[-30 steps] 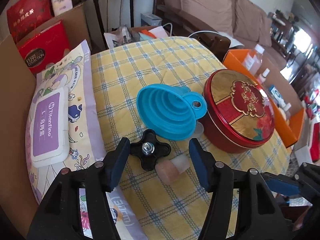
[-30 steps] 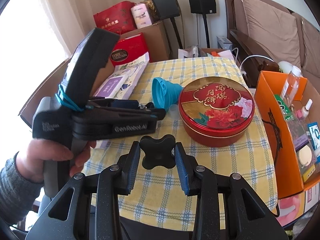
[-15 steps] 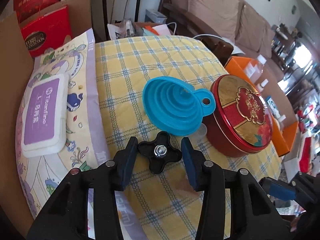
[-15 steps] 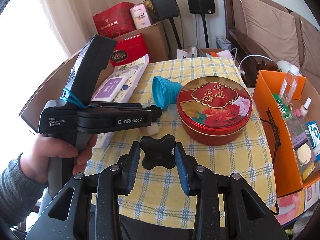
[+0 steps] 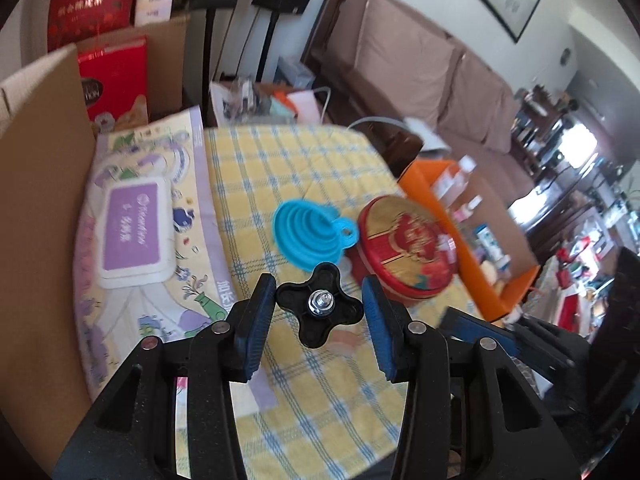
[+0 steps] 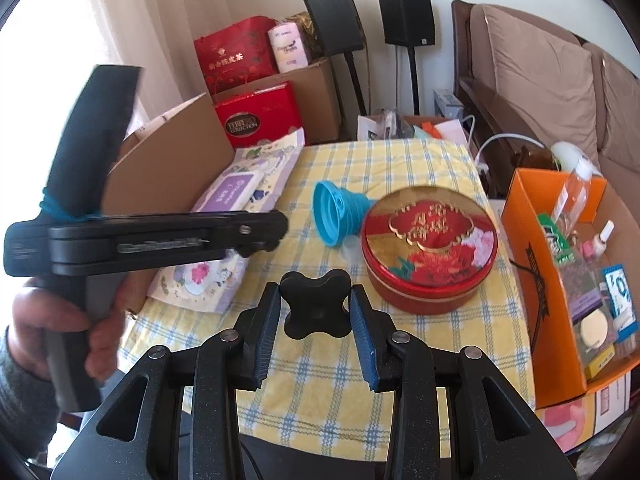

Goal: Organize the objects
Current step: 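Lift both held knobs and carry them toward the cardboard box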

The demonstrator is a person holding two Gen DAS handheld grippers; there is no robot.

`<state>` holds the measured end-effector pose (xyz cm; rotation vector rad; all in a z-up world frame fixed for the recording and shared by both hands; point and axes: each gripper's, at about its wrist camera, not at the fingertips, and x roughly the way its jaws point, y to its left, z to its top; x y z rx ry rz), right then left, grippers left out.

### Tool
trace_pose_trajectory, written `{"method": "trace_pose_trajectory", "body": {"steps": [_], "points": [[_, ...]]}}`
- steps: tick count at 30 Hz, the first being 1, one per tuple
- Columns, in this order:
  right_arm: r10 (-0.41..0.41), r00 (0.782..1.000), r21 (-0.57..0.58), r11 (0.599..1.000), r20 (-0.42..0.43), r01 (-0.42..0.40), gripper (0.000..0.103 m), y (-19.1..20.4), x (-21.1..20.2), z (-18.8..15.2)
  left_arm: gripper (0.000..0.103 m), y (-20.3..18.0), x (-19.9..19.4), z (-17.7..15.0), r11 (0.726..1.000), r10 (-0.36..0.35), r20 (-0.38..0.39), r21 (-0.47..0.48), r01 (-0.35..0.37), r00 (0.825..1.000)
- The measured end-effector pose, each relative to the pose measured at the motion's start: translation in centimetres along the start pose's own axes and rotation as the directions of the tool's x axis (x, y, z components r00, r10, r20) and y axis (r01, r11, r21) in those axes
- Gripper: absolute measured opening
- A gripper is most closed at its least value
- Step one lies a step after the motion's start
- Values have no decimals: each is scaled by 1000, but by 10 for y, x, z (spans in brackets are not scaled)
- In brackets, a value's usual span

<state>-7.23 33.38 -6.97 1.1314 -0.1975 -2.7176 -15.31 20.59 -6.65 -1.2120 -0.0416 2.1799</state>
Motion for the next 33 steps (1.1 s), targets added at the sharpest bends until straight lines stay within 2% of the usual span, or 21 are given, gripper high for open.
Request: {"method": "trace_pose_trajectory", "body": {"steps": [10,17,26,33], "points": [[5,999,-63,998,47,-2,35,35,-20,23,42,3,-78,4,1000,-2,114,7,1,993],[27,997,-94,995,66,-21,35,68,-26,42,42,25,-114,-1,998,67,169,-11,-66,983],[64,994,-148,988,86,-51,35,114,-27,63,42,61,-153,-11,993,110,212,-67,-98,971],[88,992,-170,983,94,-71,35,145,-24,74,42,84,-176,-23,983,175,240,-95,-156,955]]}}
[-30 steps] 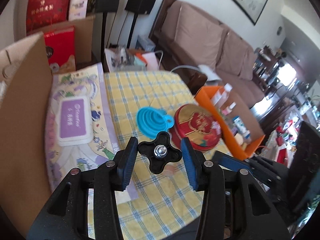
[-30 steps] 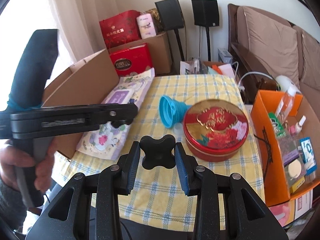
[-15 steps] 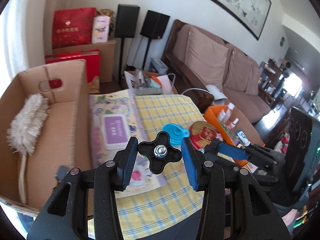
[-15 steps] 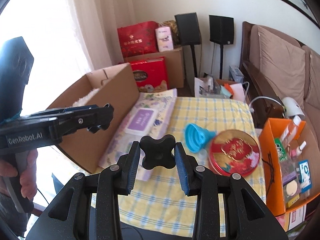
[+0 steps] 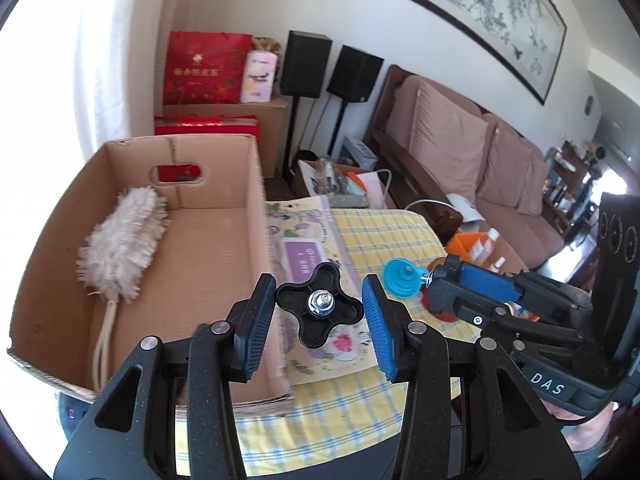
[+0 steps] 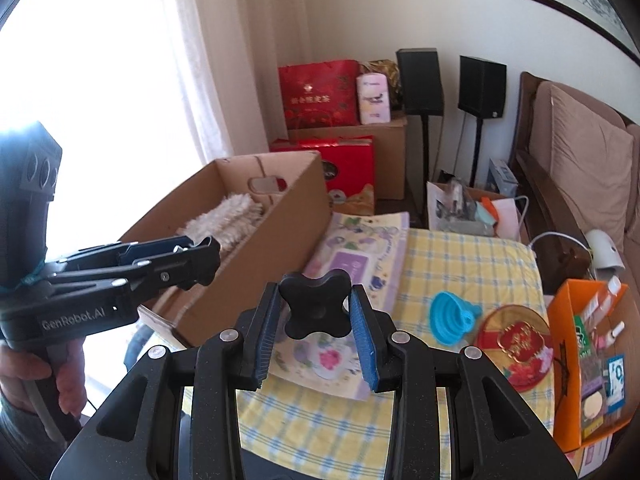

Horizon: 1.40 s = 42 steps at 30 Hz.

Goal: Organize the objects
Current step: 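Lift both held knobs and carry them toward the cardboard box, then open both grippers to drop the black knobs into the cardboard box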

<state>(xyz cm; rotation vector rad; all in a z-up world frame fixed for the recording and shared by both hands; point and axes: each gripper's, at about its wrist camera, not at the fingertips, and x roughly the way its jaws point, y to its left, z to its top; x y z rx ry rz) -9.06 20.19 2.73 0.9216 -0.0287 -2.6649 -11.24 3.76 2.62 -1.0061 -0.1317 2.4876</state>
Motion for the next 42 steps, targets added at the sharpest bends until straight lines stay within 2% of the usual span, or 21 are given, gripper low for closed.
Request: {"method": "trace_pose_trajectory", "body": {"steps": [13,30,42], "points": [[53,999,-12,999,-5,-53,35,39,25,21,42,44,-19,-4,992,122,40,-21,-121,992],[110,992,-54,992,-56,-113,35,84,73,24,42,96,-5,-17,982,173,-17,-79,-173,985],[130,986,-71,988,-106,-138,35,97,100,17,42,112,15,-23,977,182,-73,-99,-189,981]]}}
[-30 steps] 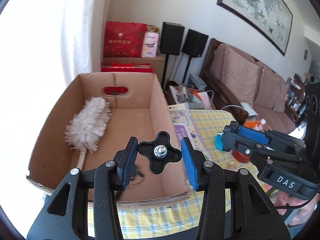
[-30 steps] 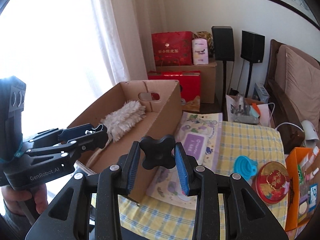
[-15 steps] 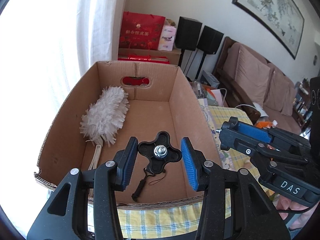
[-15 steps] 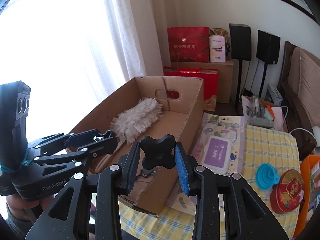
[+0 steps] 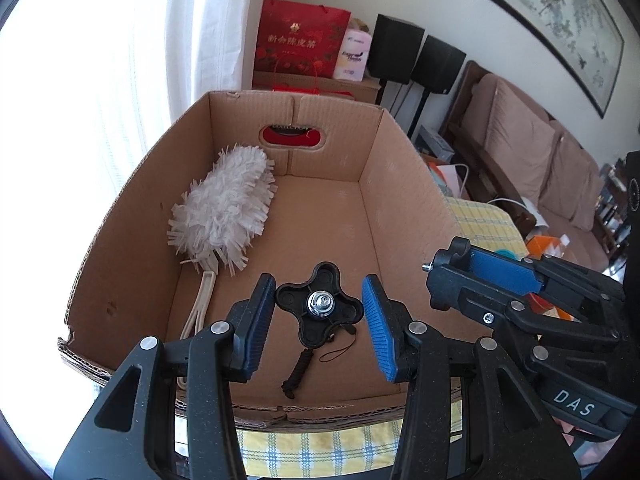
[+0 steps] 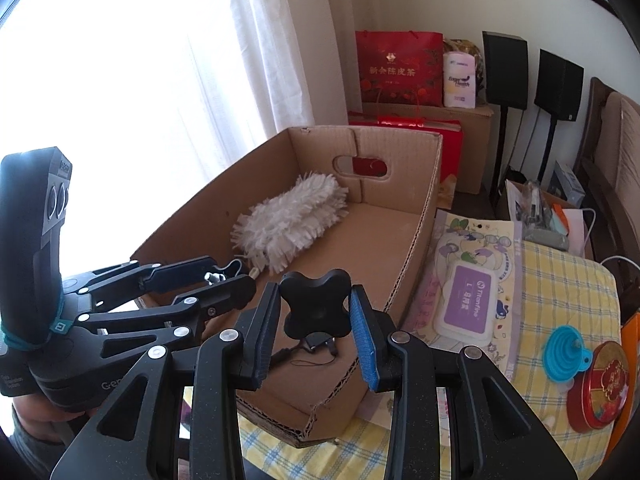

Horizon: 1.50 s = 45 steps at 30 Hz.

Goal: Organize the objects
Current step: 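Open both grippers to drop the black knobs into the cardboard box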

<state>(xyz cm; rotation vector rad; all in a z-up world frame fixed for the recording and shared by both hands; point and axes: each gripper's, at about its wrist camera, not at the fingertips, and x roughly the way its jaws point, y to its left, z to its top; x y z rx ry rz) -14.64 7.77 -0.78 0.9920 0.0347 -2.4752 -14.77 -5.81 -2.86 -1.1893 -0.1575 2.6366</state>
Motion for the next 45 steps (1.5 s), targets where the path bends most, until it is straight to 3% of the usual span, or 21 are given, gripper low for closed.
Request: {"method": "trace_pose_trajectory", "body": {"steps": [6,10,12,14,17,22,25,27,30,37,45], "points": [[-1,1000,8,1000,-13,1,36,-2,9,-4,42,5,5,-1,1000,-9,-12,-17,9,1000],[6,1000,16,1000,-4,-6,42,-4,7,-2,42,5,3,0,1000,7,-6,-16,-7,1000],[2,1000,16,1000,1,-2,43,-4,4,-1,47,5,1,0,1000,12,-1,-17,-12,1000],[0,1000,17,1000,6,0,46,-5,2,0,61,6,-1,0,1000,5,7,-26,-5,1000],[-3,1000,22,1000,17,3,53,-6,-2,0,72,7,-4,2,999,0,20,-41,0,1000],[-35,998,25,999,46,34,69,-11,-16,1,86,5,-10,4,999,9,38,-42,-7,999],[-52,997,44,998,65,49,77,-18,-26,1,87,3,-13,5,999,14,47,-36,-13,999],[-61,995,58,997,76,57,79,-24,-33,1,88,0,-15,5,999,20,56,-30,-18,998],[-90,993,73,994,82,85,81,-33,-40,0,101,-4,-18,5,1000,11,70,-26,-10,997],[-134,987,110,986,84,125,87,-52,-54,-7,102,-18,-23,7,1000,-7,92,-5,7,996],[-203,974,149,971,99,187,102,-70,-71,-17,103,-41,-25,6,999,-14,100,38,10,995]]}}
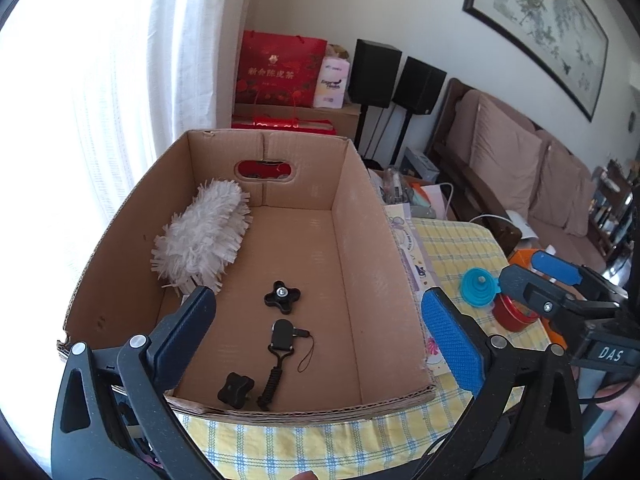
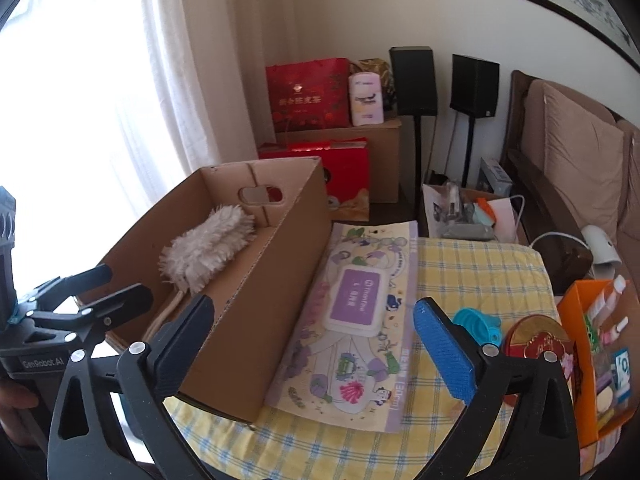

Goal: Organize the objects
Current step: 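Open both grippers to drop the black knobs into the cardboard box, then move both tools back over the table toward the wooden cork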

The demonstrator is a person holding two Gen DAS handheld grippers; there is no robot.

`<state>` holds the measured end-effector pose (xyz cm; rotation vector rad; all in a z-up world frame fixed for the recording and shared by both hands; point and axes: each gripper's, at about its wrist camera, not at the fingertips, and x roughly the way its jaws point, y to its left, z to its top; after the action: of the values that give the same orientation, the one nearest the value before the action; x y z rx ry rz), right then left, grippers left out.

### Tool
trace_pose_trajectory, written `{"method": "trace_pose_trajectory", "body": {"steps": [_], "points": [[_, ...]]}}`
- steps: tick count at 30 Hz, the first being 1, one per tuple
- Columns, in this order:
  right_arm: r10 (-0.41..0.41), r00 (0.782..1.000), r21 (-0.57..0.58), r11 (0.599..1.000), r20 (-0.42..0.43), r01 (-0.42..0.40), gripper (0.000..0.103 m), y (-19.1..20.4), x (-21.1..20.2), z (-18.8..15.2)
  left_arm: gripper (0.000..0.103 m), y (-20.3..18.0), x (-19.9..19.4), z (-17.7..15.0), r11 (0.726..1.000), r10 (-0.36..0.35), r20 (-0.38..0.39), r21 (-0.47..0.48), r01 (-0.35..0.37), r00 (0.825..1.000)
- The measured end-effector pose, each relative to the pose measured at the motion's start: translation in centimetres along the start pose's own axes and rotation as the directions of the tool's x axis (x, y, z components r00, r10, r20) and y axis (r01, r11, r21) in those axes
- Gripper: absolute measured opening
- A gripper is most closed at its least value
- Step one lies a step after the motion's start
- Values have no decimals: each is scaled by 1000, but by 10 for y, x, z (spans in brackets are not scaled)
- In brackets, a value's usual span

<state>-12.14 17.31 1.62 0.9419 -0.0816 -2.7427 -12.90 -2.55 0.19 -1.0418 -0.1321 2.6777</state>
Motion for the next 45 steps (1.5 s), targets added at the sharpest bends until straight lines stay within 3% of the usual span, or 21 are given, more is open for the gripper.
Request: {"method": "trace_pose_trajectory", "body": {"steps": [3,10,20,35,45], "points": [[16,1000,30,999,-10,-16,103,-10,-3,-1,103,-9,1,-1,1000,-5,-6,15,5,1000],[-30,1000,32,999,-5,30,103,-25,-16,-6,103,-40,1,-6,996,-37,-14,79,38,999],[-58,998,63,996,1,58,103,-53,-29,-16,103,-75,0,-13,992,-94,0,83,93,996],[-100,995,86,991,-16,101,103,-98,-50,-35,103,-116,17,-23,983,-155,-41,96,158,987],[-129,989,67,989,-72,134,99,-123,-48,-69,103,-140,29,-35,977,-171,-49,119,176,984]]}}
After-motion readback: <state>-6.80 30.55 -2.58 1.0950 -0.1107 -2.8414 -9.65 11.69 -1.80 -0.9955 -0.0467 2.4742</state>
